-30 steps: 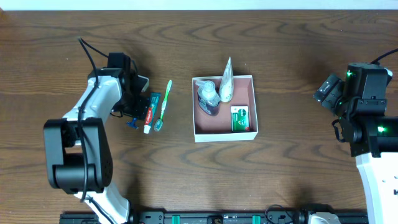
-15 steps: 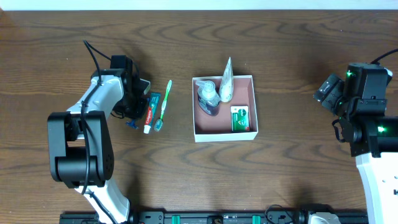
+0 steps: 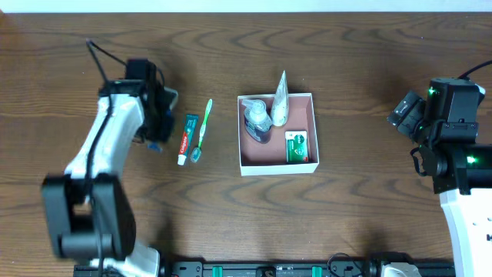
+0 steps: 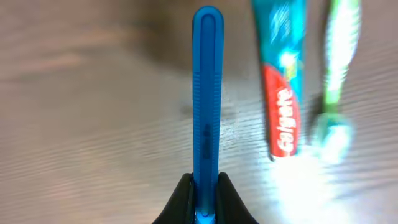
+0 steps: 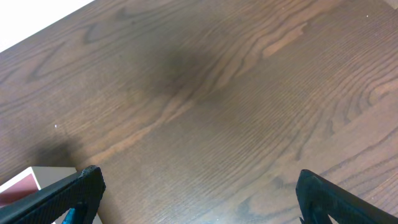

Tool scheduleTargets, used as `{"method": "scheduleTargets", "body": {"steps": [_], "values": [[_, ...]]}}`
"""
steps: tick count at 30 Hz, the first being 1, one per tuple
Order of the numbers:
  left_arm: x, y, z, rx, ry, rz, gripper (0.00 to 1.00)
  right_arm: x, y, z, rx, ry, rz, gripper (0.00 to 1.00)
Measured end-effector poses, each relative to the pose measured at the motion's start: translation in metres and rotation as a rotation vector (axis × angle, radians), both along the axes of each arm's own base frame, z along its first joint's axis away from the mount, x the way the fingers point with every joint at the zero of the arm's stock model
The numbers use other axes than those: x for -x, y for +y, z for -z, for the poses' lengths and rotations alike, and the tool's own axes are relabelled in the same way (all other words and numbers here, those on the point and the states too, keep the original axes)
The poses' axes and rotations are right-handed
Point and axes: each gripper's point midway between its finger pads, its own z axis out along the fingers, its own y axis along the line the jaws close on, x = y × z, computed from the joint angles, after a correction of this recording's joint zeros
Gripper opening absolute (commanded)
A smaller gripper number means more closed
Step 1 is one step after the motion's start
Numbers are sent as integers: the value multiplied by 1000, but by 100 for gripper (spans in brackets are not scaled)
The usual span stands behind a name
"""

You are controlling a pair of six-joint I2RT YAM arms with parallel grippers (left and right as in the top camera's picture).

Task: Pack container
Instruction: 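Carry the razor into the box and release it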

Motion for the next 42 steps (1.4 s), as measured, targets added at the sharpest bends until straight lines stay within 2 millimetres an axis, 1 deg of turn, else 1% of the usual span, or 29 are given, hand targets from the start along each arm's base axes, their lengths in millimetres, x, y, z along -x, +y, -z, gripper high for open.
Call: {"method": "scheduleTargets", "body": {"steps": [1,2,3,5,7,8,9,10,13,16,18,19,20,22,25,28,30,33,35,37,40,42], "values": [[-4,-7,-22,7,-59,14,6,0,0,0,0,0,0,99],[-6,-15,-39,14,-107,32,6,0,0,0,0,0,0,99],[-7,-26,-58,22,-164,62,6,0,0,0,0,0,0,99],[-3,-55,-92,43,-261,147,6,0,0,0,0,0,0,99],[9,-91,-114,69,-324,272,6,0,0,0,0,0,0,99],[16,-108,-120,79,-342,337,6,0,0,0,0,0,0,99],[24,-127,-124,90,-352,415,6,0,0,0,0,0,0,99],[30,-142,-125,95,-355,475,6,0,0,0,0,0,0,99],[40,-187,-120,108,-370,650,6,0,0,0,0,0,0,99],[37,-218,-108,117,-381,744,6,0,0,0,0,0,0,99],[28,-237,-92,116,-377,785,6,0,0,0,0,0,0,99],[25,-243,-82,113,-367,795,6,0,0,0,0,0,0,99],[22,-247,-74,110,-355,802,6,0,0,0,0,0,0,99],[19,-254,-50,98,-308,816,6,0,0,0,0,0,0,99],[23,-260,-19,82,-233,835,6,0,0,0,0,0,0,99],[28,-271,-2,78,-206,865,7,0,0,0,0,0,0,99],[31,-280,4,79,-201,892,13,0,0,0,0,0,0,99],[36,-285,10,73,-190,921,28,0,0,0,0,0,0,99],[36,-283,11,59,-184,916,40,0,0,0,0,0,0,99],[35,-274,12,24,-171,888,42,0,0,0,0,0,0,99],[44,-253,13,-32,-108,843,42,0,0,0,0,0,0,99],[48,-237,6,-54,-78,792,43,0,0,0,0,-1,0,99]]}}
